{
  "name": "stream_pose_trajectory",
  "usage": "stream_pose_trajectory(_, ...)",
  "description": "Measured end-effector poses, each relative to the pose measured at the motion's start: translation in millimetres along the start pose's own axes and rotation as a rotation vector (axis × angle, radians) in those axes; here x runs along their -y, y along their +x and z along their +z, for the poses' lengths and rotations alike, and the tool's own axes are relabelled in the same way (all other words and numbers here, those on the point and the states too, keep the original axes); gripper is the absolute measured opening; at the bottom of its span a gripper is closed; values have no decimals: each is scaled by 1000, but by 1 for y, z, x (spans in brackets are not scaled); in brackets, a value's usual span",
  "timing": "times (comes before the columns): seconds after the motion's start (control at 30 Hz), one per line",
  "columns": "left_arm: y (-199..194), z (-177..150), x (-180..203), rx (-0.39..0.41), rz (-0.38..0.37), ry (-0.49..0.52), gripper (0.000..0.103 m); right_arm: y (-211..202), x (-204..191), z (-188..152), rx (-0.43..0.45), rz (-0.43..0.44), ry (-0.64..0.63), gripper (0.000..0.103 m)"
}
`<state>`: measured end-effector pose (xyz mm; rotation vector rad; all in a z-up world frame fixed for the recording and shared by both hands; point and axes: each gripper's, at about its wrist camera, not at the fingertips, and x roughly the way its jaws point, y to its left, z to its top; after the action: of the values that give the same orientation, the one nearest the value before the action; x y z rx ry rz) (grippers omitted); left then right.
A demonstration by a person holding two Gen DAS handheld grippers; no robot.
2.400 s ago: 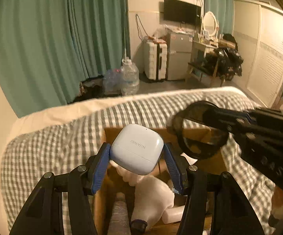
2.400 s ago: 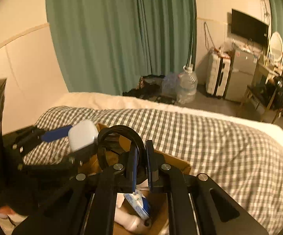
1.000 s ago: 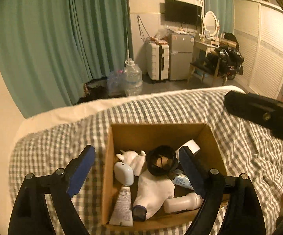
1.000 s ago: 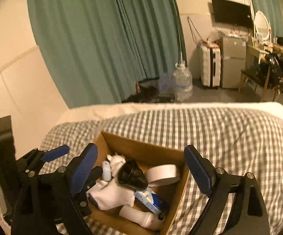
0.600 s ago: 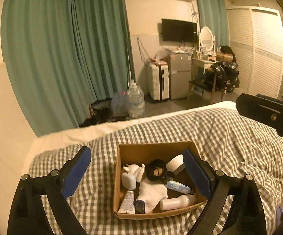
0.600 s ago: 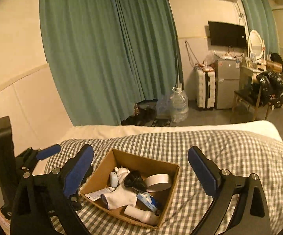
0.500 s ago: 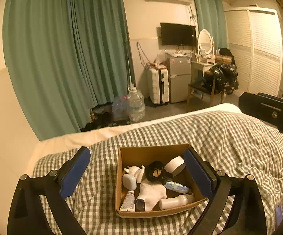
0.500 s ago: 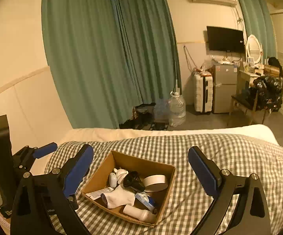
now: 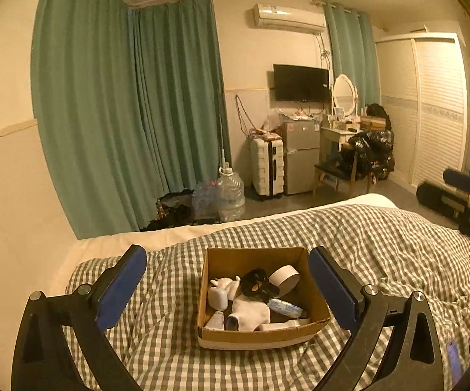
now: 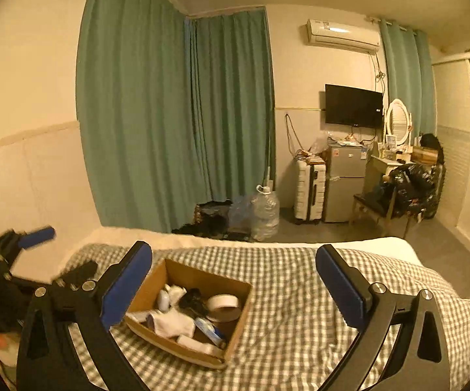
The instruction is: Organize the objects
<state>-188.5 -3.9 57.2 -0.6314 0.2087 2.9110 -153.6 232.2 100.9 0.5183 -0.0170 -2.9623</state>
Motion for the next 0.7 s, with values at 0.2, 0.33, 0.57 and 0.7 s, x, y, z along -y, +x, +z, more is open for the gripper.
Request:
stream_pose_trajectory(0.2, 11, -32, -4, -15, 38, -49, 103, 6, -9, -49, -48, -33, -51, 101)
stream_pose_trajectory(0.33, 25, -59, -2, -30, 66, -85, 103, 17, -16, -87, -88, -69, -82, 101)
stream_pose_trajectory(0.57, 50, -105, -2, -104, 111, -77, 103, 48, -10, -134, -112, -111, -79, 101)
stream_pose_trajectory(0.7, 52, -116, -5, -111, 123, -86, 103, 60, -10, -154, -150, -95, -75, 101)
